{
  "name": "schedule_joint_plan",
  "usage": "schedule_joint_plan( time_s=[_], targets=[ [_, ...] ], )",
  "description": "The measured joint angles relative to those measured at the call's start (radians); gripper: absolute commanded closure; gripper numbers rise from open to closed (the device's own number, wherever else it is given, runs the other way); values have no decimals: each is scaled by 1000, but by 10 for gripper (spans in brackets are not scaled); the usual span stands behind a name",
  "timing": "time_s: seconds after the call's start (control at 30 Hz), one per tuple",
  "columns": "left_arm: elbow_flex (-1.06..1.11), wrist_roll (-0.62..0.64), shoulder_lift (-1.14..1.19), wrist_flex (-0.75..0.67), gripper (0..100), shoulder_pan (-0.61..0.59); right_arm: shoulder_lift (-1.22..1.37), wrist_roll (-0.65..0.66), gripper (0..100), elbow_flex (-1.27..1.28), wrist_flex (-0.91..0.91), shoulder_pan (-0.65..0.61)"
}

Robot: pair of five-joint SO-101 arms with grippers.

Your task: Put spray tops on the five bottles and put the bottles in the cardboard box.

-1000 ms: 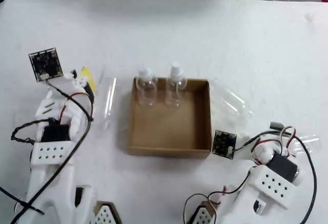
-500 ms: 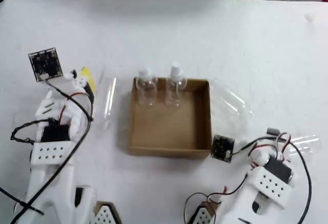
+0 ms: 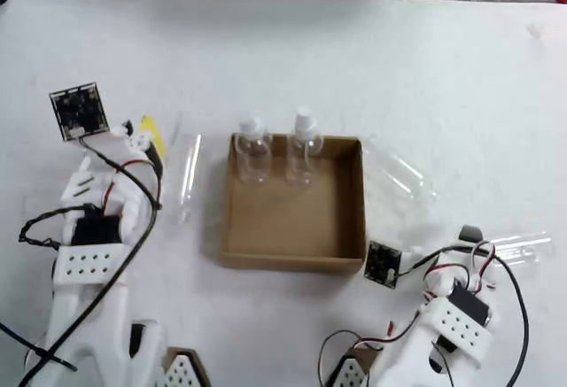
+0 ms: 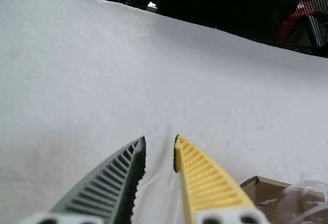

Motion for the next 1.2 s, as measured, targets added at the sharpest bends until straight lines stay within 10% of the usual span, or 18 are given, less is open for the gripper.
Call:
schedule_joint_plan(
  time_s=[0.33, 0.8, 1.2],
  targets=[
    [0, 0, 0, 0, 902, 0, 0, 40, 949, 14, -11, 0],
    [0, 0, 0, 0, 902, 0, 0, 49, 981, 6, -18, 0],
    [0, 0, 0, 0, 902, 0, 0, -322, 981, -463, 282, -89]
  ],
)
